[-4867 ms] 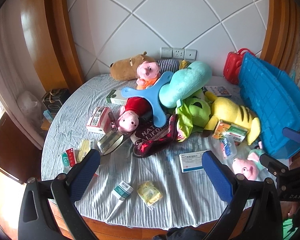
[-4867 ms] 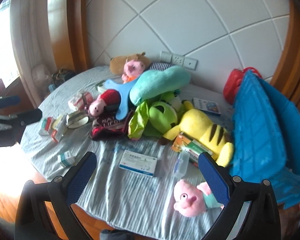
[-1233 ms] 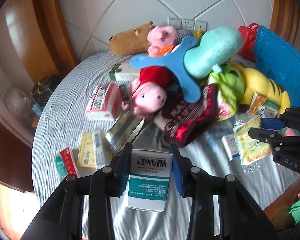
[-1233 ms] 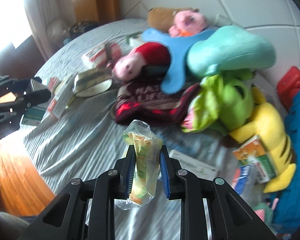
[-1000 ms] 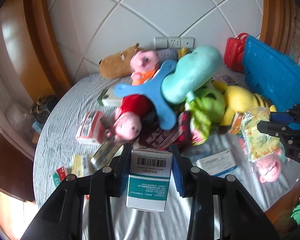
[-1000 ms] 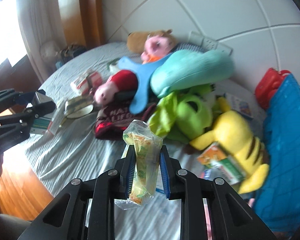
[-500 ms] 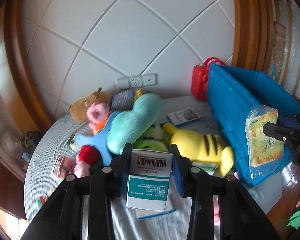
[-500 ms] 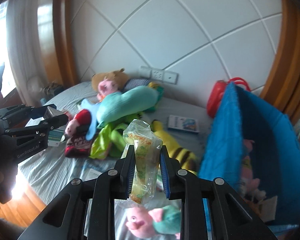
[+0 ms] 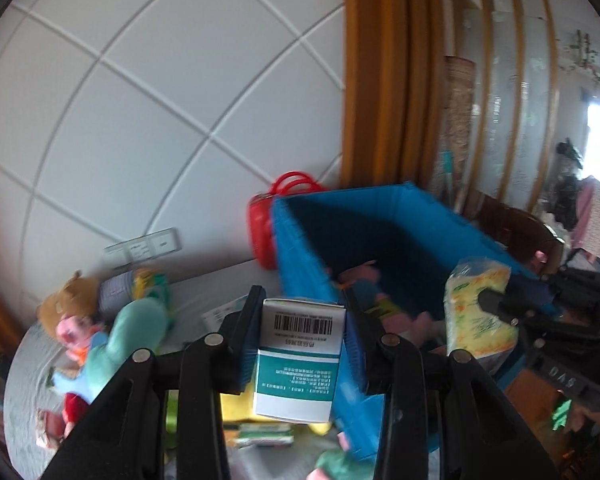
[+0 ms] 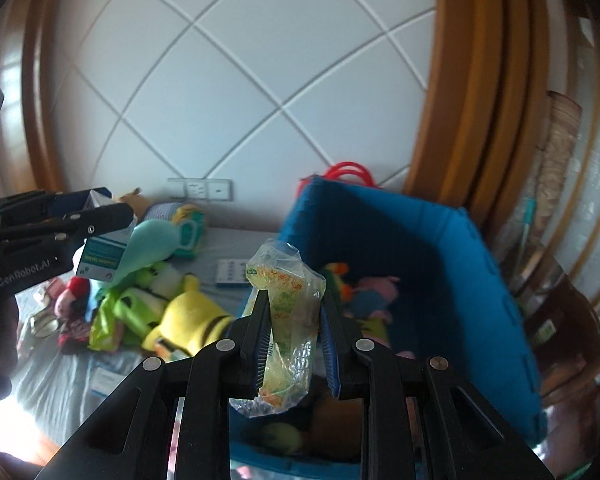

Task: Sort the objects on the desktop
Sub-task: 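Carry the medicine box and snack packet to the blue crate and release them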

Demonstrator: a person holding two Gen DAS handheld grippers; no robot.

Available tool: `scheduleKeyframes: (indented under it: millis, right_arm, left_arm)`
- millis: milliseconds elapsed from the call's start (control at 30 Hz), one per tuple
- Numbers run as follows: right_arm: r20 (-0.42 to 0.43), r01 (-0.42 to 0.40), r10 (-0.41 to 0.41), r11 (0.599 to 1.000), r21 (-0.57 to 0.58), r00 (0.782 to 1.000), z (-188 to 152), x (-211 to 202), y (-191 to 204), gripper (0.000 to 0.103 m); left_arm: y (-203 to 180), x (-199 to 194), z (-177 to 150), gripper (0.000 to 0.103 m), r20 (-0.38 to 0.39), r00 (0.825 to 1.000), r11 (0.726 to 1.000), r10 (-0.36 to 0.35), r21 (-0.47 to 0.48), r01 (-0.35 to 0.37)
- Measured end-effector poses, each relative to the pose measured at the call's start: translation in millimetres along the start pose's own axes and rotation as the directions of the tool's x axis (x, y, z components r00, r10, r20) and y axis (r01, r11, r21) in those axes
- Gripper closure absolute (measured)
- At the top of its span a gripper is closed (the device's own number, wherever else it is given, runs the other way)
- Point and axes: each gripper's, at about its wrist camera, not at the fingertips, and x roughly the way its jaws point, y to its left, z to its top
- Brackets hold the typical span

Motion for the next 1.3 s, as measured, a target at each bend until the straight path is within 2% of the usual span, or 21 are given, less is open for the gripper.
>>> scheduleKeyframes:
  millis: [167,433,500,533,567,600,633,733,933,1133,1300]
  right_arm:
    - [-0.007,0.069,-0.068,0.996,0.055,0.998,-3.0,-1.1,-47.9,0.08]
    - [-0.013,0.164,-0.163,0.979,0.123,0.986,-12.5,-9.8,-111.8,0.08]
    - [-0.007,0.204,-0.205,0.969,0.137,0.979,-12.9,-12.1,-124.4,0.077]
    - [-0.008,0.229,-0.23,0.963,0.139,0.973,-13.4,-11.8,-128.3,0.071]
    - [-0.008,0.253,-0.255,0.957,0.142,0.967,-14.0,-11.7,-132.1,0.044]
    - [0.001,0.268,-0.271,0.952,0.15,0.963,-14.9,-13.7,-135.5,0.013]
    - [0.011,0.281,-0.287,0.947,0.158,0.958,-15.8,-15.7,-138.6,0.007]
    - [0.008,0.28,-0.285,0.947,0.154,0.958,-17.0,-15.9,-138.8,0.007]
    - [-0.002,0.261,-0.263,0.954,0.145,0.965,-15.2,-10.4,-132.9,0.007]
    - [0.002,0.226,-0.227,0.967,0.116,0.974,-11.8,0.5,-109.7,0.007]
    - [-0.004,0.168,-0.168,0.984,0.067,0.986,-6.6,16.9,-71.3,0.007]
  left_arm:
    - [-55.3,28.7,32.6,0.067,0.002,0.995,0.993,-0.101,0.058,0.101]
    - [-88.2,44.3,49.3,0.065,0.006,0.985,0.982,-0.173,0.074,0.172]
    - [-96.5,48.2,53.4,0.039,0.007,0.982,0.979,-0.191,0.078,0.19]
    - [-100.6,50.1,55.5,0.007,0.007,0.98,0.977,-0.2,0.08,0.199]
    - [-104.7,52.1,57.6,0.0,0.007,0.978,0.975,-0.209,0.082,0.207]
    - [-108.8,54.0,59.7,0.0,0.008,0.976,0.973,-0.218,0.084,0.216]
    - [-112.9,55.9,61.7,0.0,0.008,0.974,0.971,-0.226,0.086,0.225]
    - [-124.8,61.5,67.7,0.0,0.008,0.968,0.964,-0.252,0.091,0.25]
    - [-106.8,53.8,57.1,0.0,0.008,0.975,0.972,-0.222,0.075,0.221]
    - [-66.1,43.1,33.8,0.0,0.01,0.986,0.986,-0.164,0.034,0.164]
    - [-15.3,29.5,3.8,0.0,-0.013,0.995,0.995,-0.094,-0.023,0.094]
